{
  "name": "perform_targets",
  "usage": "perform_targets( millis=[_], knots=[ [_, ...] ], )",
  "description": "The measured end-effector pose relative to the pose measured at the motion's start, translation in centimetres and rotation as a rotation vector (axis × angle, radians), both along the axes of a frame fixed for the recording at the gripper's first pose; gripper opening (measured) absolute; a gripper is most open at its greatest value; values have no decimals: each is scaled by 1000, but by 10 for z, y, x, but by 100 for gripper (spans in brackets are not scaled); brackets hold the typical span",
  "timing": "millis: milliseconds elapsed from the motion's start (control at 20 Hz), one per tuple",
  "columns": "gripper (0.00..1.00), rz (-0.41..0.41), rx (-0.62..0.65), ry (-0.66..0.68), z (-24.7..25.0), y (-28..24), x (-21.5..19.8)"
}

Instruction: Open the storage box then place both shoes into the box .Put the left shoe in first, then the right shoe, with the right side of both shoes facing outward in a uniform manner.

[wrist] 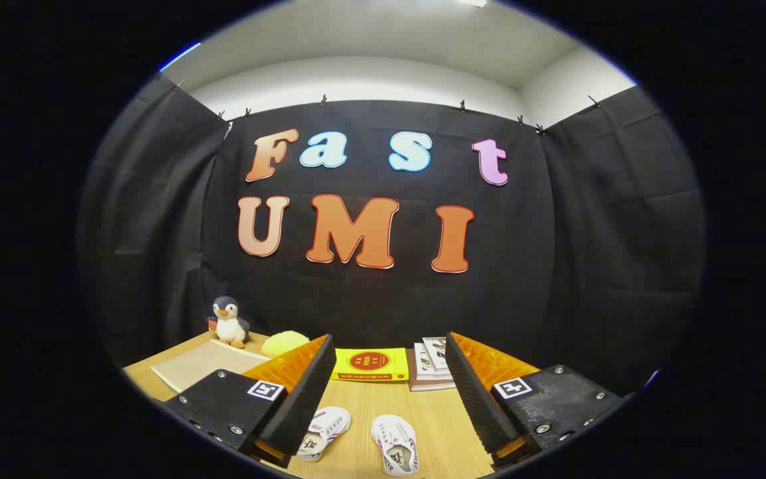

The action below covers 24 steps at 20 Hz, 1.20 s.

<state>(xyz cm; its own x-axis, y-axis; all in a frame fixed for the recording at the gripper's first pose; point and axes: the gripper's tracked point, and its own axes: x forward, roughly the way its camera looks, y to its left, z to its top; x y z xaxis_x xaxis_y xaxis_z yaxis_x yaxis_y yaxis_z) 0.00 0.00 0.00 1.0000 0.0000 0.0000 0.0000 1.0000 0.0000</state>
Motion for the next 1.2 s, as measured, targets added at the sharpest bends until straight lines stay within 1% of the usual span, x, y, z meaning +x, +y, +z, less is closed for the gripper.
perform_targets(
  millis=[300, 450, 700, 850, 1000, 1200],
  knots=[
    [99, 22, 39, 17, -10, -4, 8],
    [99, 20, 49, -5, -5, -10, 12],
    [99, 55, 65, 33, -20, -9, 20],
    [99, 84, 66, 49, -27, -5, 26],
    [99, 133, 93, 65, -33, 3, 31],
    [99, 186, 139, 130, -60, 16, 41]
  ],
)
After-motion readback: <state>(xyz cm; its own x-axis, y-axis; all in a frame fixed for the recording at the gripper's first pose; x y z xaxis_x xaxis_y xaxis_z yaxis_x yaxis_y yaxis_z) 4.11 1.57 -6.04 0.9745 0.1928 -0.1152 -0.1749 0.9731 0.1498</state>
